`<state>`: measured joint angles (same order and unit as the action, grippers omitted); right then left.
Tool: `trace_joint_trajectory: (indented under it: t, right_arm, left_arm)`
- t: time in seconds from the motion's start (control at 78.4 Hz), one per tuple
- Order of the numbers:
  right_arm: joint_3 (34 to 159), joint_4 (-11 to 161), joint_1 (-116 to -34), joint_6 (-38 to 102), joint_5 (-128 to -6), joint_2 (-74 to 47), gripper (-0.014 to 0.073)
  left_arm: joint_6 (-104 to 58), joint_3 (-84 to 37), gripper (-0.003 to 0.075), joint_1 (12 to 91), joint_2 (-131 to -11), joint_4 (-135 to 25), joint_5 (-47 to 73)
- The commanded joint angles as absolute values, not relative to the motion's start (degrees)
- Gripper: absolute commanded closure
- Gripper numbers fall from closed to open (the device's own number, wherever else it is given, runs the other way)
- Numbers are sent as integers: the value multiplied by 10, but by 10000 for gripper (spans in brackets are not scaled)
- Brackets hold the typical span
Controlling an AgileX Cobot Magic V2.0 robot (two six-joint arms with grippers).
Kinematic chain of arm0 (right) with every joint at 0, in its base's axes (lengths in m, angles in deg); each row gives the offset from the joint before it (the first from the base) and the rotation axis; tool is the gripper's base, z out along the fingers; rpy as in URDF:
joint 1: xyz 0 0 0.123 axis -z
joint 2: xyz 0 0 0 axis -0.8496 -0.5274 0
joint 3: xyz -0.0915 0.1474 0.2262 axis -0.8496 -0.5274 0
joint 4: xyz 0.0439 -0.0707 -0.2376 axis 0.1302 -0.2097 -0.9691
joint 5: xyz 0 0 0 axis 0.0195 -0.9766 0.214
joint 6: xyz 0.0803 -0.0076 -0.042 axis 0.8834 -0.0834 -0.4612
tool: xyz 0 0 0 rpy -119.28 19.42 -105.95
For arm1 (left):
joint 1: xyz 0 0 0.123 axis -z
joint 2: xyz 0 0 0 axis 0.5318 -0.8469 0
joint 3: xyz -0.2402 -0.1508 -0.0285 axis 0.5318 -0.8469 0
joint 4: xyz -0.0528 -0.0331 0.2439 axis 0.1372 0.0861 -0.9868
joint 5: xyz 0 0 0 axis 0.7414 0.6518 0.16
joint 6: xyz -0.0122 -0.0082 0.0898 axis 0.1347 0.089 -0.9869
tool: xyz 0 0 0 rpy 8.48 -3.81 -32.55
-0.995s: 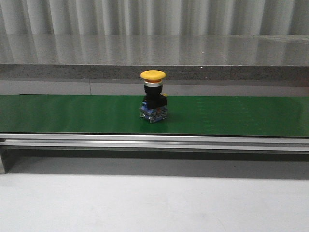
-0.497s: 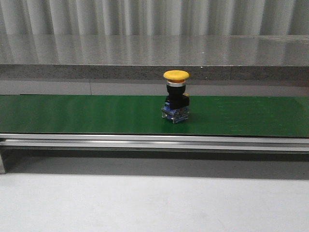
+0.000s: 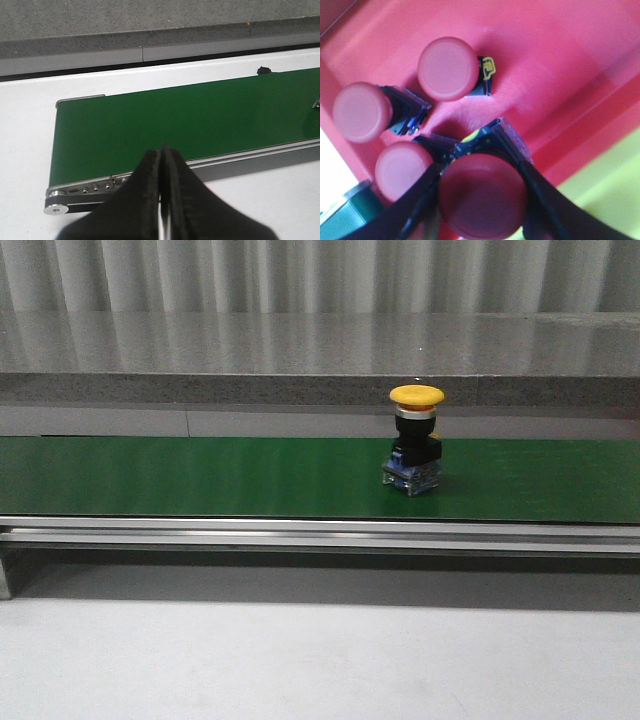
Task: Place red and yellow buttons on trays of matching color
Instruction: 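Carry the red button into the red tray and open the right gripper, then return the right gripper above the belt's far end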
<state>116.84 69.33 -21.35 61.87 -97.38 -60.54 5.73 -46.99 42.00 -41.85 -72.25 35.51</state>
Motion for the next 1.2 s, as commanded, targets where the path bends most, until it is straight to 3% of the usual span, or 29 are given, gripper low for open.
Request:
trace_joint_trajectory:
  t: [0.0,0.23,0.37,0.383,0.459,0.676,0.918,1.186]
  right_arm:
    - [1190,706,-210,617,-935,-593,555]
    - [1190,714,-210,617,-925,-619,525]
    - [1190,714,-210,617,-922,-622,289]
    - [1190,714,-210,617,-921,-622,226]
    - [1190,714,-210,617,-918,-622,130]
    - [1183,703,-210,616,-905,-577,125]
    - [1113,694,-212,601,-864,-444,125]
    - [1070,694,-221,590,-949,-313,125]
  left_arm:
    - [58,-455,741,423,-419,-717,312]
    - [58,-455,741,423,-419,-717,312]
    - [58,-455,741,423,-419,-717,312]
    - [58,-455,741,423,-419,-717,312]
    - [58,-455,741,423,-419,-717,312]
    - [58,-455,741,423,-419,-717,312]
    - [58,-455,741,423,-419,-717,312]
    - [58,-455,741,423,-419,-717,312]
